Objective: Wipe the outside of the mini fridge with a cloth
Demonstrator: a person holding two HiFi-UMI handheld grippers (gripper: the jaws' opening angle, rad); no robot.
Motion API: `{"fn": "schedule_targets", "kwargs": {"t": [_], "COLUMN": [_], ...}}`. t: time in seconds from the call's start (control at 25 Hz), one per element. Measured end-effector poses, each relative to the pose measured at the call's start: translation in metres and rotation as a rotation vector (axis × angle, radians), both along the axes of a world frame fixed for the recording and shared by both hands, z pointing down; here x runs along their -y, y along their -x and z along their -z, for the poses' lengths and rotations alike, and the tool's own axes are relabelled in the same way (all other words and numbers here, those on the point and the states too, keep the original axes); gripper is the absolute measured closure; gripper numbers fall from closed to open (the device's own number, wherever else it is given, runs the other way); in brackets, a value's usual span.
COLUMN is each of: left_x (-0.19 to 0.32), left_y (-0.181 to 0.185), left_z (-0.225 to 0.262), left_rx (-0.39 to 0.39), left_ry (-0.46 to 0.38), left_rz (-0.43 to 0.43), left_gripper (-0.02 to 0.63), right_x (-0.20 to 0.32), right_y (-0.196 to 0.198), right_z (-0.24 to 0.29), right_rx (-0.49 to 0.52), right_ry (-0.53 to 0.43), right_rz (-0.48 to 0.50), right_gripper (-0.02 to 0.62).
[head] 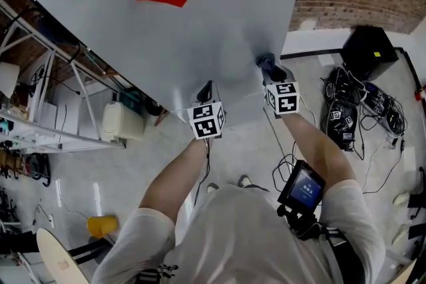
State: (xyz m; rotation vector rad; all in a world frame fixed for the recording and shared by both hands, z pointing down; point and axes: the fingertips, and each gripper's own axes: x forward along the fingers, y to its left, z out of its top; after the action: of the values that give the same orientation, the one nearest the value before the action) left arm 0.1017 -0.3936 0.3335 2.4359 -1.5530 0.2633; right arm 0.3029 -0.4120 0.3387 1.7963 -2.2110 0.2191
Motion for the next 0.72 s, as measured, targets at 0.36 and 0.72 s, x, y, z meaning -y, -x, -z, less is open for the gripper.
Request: {"fn": "schedule_targets", "kwargs": {"t": [0.36, 0.72], "left_x": [0.000, -0.026], "left_y": [0.007, 0.066], "left_z": [-0.003, -0.017], "left_rx": [-0.003, -0.017], "left_ry": [0.001, 0.011], "left_rz": [0.030, 0.075], "left_gripper": [0.606, 0.606], "right_x": [0.003, -0.024], "right_y": [-0.003, 0.055], "right_z": [-0.002, -0.001], "right_rx": [0.000, -0.004], "right_ry": [-0.002, 0.007], "right_rz": [-0.004, 0.060], "right_gripper": [0.491, 0.491]}}
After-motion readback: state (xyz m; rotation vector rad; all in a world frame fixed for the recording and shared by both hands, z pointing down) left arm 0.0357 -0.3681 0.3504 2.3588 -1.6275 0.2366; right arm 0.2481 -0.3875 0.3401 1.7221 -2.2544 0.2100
